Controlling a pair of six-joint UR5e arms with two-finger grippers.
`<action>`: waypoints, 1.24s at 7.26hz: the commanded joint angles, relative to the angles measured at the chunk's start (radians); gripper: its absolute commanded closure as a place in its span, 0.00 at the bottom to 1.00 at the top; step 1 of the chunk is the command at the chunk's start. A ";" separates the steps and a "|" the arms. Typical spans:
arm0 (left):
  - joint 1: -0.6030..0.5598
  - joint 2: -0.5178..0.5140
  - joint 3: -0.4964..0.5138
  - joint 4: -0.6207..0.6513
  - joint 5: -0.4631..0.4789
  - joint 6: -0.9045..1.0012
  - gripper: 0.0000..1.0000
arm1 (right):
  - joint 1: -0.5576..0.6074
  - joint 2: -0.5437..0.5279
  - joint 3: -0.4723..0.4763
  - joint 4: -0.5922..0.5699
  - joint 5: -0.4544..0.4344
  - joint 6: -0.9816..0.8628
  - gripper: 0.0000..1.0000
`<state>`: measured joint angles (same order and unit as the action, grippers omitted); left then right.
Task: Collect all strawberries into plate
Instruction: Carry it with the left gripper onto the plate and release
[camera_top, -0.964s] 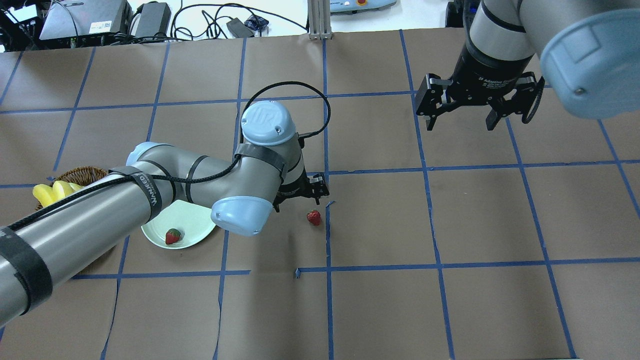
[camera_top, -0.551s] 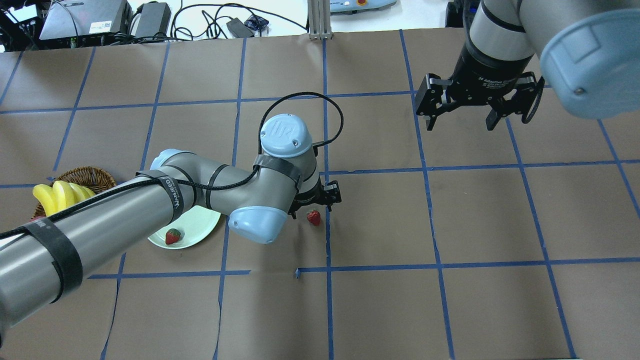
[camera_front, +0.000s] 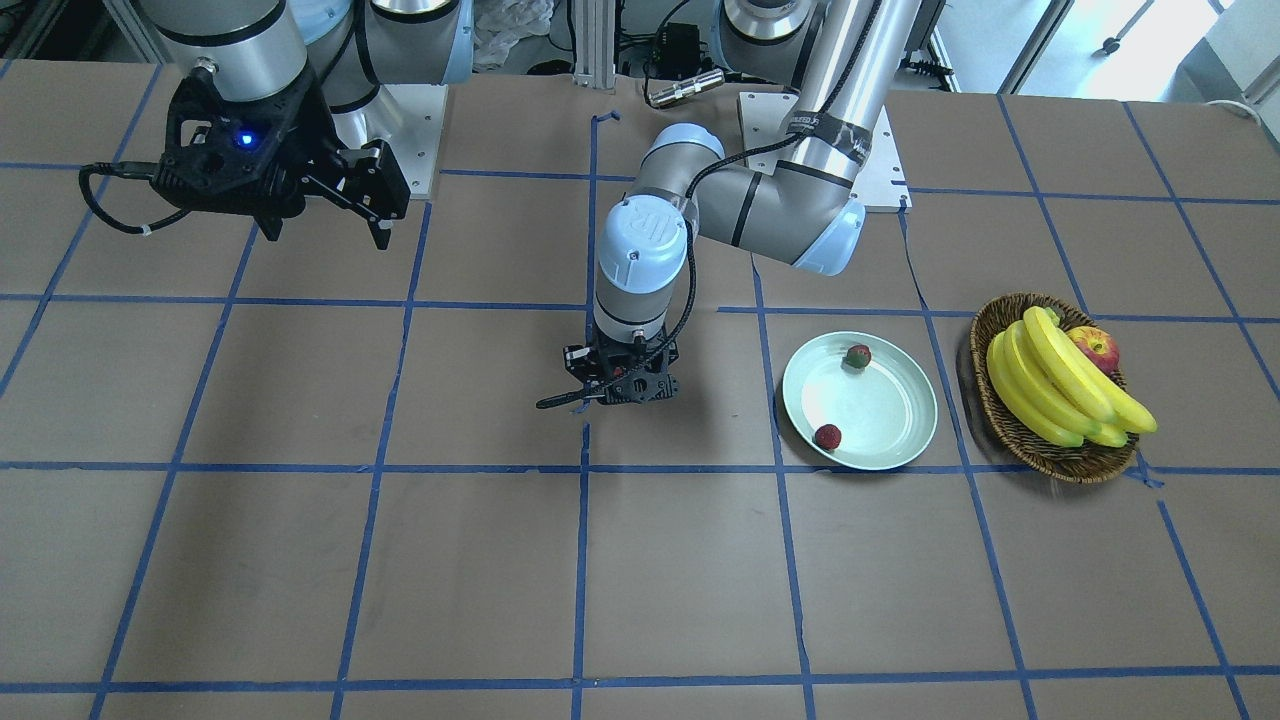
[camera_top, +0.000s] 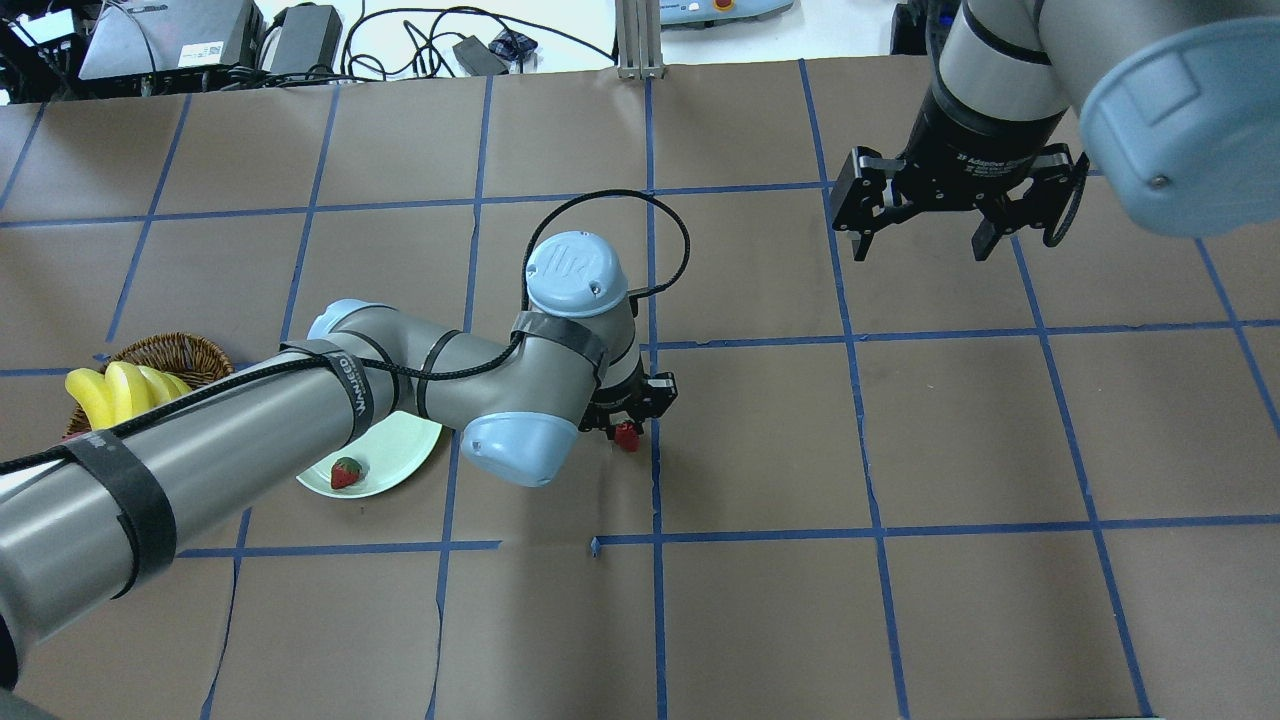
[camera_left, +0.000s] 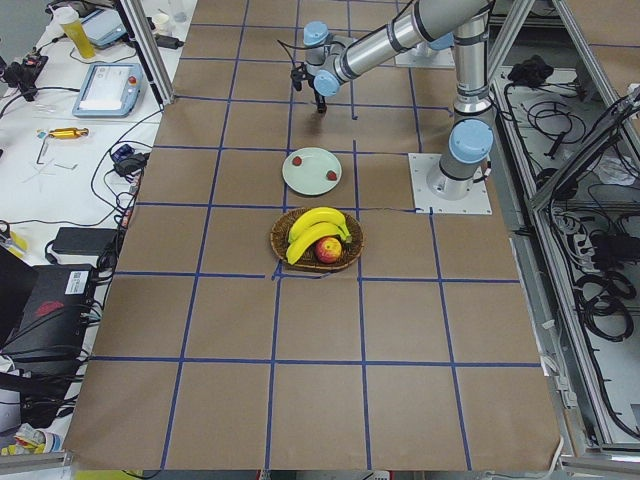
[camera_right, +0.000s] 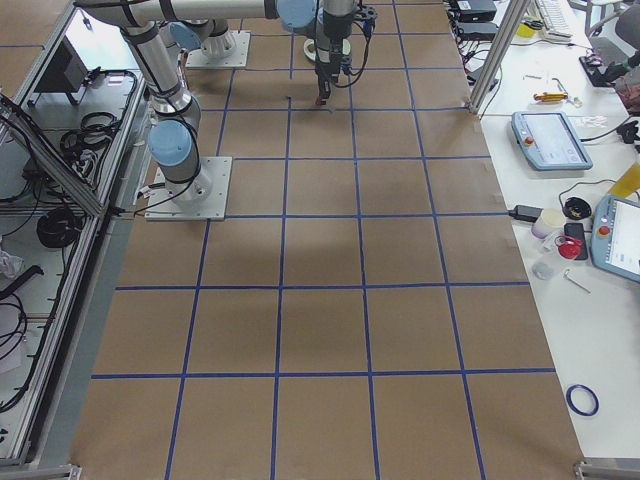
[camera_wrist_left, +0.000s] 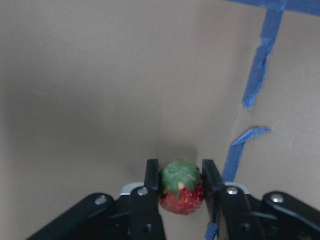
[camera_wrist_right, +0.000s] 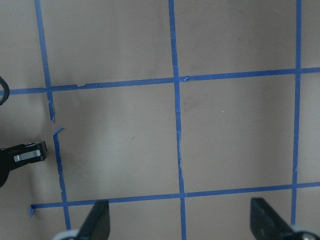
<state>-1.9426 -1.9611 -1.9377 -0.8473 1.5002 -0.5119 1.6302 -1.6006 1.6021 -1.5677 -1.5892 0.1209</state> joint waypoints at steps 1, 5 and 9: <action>0.112 0.050 0.051 -0.133 0.011 0.143 0.84 | -0.001 0.001 -0.001 -0.002 0.000 -0.001 0.00; 0.446 0.149 -0.012 -0.296 0.173 0.634 0.83 | 0.000 0.001 -0.002 -0.002 0.002 -0.001 0.00; 0.450 0.229 0.037 -0.292 0.115 0.590 0.00 | -0.001 0.002 -0.004 -0.011 0.003 -0.001 0.00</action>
<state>-1.4892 -1.7726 -1.9502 -1.1352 1.6404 0.0857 1.6293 -1.5988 1.5993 -1.5757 -1.5867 0.1202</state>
